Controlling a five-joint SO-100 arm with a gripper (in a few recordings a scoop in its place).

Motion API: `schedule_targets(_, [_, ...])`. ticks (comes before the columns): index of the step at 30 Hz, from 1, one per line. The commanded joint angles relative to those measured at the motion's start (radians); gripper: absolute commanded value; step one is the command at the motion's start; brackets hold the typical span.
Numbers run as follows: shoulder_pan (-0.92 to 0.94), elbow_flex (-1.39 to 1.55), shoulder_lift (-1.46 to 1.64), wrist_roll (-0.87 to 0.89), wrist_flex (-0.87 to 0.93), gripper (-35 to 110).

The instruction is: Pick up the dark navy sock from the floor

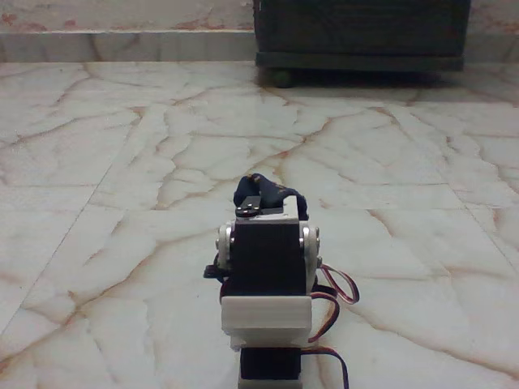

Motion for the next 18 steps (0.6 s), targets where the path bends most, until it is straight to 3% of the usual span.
schedule_targets(1, [0.005, -0.002, 0.021, 0.017, -0.012, 0])
schedule_targets(18, [0.028, -0.002, 0.048, 0.037, -0.014, 0])
